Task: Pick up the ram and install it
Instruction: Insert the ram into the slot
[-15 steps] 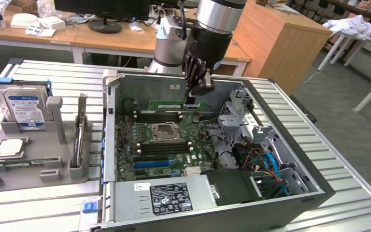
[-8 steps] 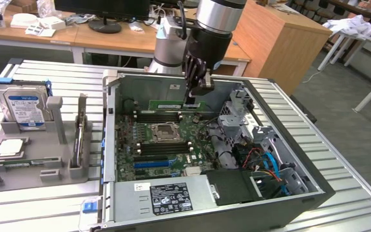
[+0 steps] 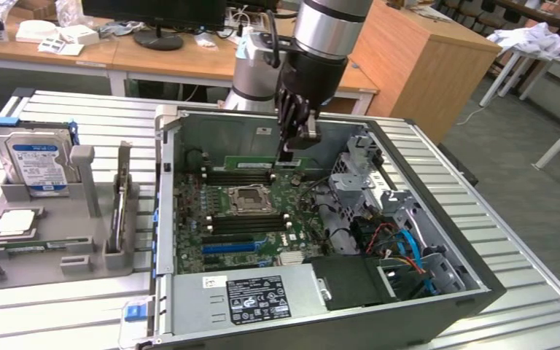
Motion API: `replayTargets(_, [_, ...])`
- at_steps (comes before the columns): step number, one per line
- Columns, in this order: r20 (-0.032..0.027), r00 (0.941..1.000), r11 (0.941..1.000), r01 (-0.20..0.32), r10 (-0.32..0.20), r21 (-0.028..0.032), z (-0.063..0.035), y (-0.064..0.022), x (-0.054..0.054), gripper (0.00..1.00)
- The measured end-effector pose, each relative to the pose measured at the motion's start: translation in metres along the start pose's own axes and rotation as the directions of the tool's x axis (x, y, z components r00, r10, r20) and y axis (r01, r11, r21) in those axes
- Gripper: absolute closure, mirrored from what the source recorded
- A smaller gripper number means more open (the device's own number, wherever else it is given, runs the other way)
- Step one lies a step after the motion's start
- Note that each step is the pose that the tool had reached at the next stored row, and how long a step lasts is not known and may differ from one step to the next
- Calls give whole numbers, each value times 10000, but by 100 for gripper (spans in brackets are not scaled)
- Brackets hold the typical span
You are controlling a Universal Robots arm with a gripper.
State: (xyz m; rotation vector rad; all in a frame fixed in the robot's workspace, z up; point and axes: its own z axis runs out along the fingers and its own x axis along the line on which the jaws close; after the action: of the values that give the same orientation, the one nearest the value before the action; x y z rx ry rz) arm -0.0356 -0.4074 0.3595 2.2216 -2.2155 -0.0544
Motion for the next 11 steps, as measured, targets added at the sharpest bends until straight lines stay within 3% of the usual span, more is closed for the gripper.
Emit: replayTargets(11, [0, 10000, 10000, 0, 0, 0, 166, -4, 4, 89])
